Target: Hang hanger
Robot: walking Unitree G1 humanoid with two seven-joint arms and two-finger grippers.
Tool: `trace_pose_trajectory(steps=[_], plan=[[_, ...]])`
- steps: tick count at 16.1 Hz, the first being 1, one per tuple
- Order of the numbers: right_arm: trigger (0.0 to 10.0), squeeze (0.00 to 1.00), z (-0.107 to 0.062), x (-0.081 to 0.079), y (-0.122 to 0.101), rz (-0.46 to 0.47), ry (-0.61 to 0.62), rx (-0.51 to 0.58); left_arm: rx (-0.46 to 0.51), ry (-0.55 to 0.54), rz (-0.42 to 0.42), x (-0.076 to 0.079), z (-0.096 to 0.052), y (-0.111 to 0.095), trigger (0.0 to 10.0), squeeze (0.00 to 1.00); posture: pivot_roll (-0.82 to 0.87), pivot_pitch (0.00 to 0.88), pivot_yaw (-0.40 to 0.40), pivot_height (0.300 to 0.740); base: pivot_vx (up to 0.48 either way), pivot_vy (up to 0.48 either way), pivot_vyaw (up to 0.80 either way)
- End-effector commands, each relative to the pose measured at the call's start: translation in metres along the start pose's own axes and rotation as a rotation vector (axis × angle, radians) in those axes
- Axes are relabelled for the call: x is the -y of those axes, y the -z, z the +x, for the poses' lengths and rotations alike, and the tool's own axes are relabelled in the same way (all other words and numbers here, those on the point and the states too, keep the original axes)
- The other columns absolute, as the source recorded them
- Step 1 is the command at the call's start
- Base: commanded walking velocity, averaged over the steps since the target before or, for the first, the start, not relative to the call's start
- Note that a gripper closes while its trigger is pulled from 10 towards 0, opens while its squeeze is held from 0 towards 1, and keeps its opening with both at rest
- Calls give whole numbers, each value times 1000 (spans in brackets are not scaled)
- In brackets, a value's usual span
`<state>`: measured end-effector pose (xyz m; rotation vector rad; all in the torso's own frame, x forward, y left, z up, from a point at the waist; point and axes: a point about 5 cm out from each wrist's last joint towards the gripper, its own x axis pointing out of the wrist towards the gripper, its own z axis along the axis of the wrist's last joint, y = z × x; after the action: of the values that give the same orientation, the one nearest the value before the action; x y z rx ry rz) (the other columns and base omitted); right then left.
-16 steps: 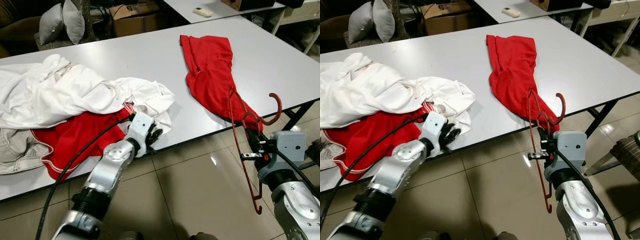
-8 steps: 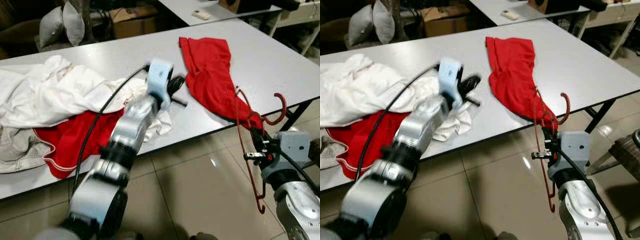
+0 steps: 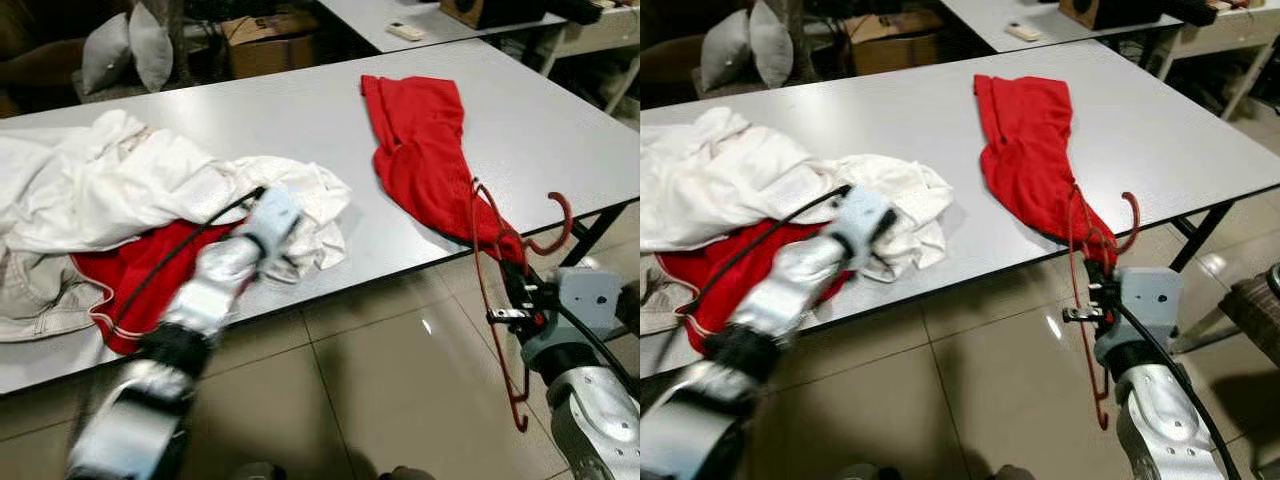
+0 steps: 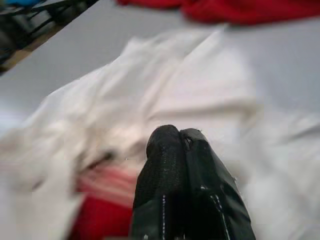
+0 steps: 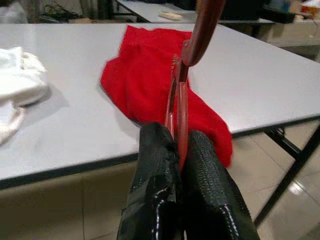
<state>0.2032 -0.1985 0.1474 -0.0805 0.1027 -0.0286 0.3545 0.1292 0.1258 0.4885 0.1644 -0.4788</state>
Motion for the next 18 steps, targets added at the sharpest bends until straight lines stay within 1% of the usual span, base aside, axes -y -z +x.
trace_pose_trajectory(steps=[1, 3, 4, 5, 6, 7, 8, 9, 10, 11, 13, 14, 15, 16, 17, 18], plan=[[10000, 0, 3, -2, -1, 3, -16, 9, -16, -66, 51, -4, -4, 1, 10000, 0, -140, 37, 33, 740, 0, 0, 0], [10000, 0, 3, -4, -1, 4, -20, 9, -50, -125, 52, -6, -7, 9, 10000, 0, -138, 39, 37, 740, 0, 0, 0], [10000, 0, 2, -5, -1, 5, -22, 8, -95, -121, 57, 1, -7, 17, 10000, 0, -141, 39, 41, 740, 0, 0, 0], [10000, 0, 2, -5, 0, 5, -21, 8, -115, -84, 61, 8, -6, 20, 10000, 0, -143, 39, 43, 740, 0, 0, 0], [10000, 0, 1, -4, 0, 5, -19, 8, -124, 12, 66, 26, -3, 22, 10000, 0, -148, 37, 46, 740, 0, 0, 0], [10000, 0, 1, -4, -1, 3, -15, 10, -101, 117, 53, 45, 3, 18, 10000, 0, -153, 35, 49, 740, 0, 0, 0], [10000, 0, 0, -2, -1, 0, -11, 12, -66, 184, 15, 61, 8, 10, 10000, 0, -160, 32, 53, 740, 0, 0, 0], [10000, 0, 0, 0, -2, -4, -2, 15, -20, 241, -7, 78, 17, -7, 10000, 0, -170, 27, 58, 740, 0, 0, 0], [10000, 0, 0, 0, -2, -5, 0, 15, -7, 256, -16, 82, 20, -12, 10000, 0, -171, 26, 59, 740, 0, 0, 0], [10000, 0, -1, 1, -2, -9, 5, 16, 44, 297, -55, 99, 31, -34, 10000, 0, -181, 21, 63, 740, 0, 0, 0], [10000, 0, -1, 1, -3, -11, 10, 20, 109, 283, -83, 107, 41, -54, 10000, 0, -188, 15, 67, 740, 0, 0, 0], [10000, 0, -1, 1, -3, -11, 11, 21, 125, 277, -90, 109, 43, -58, 10000, 0, -188, 15, 67, 740, 0, 0, 0], [10000, 0, -1, 1, -3, -12, 14, 23, 177, 231, -102, 109, 47, -69, 10000, 0, -195, 8, 72, 740, 0, 0, 0], [10000, 0, -1, 1, -4, -12, 15, 27, 234, 187, -135, 104, 47, -77, 10000, 0, -196, 7, 74, 740, 0, 0, 0], [10000, 0, -1, 1, -6, -17, 10, 37, 265, 168, -170, 99, 47, -80, 10000, 0, -193, 6, 74, 740, 0, 0, 0], [10000, 0, 0, 1, -8, -27, -6, 49, 291, 188, -202, 97, 45, -81, 10000, 0, -191, 6, 74, 740, 0, 0, 0]])
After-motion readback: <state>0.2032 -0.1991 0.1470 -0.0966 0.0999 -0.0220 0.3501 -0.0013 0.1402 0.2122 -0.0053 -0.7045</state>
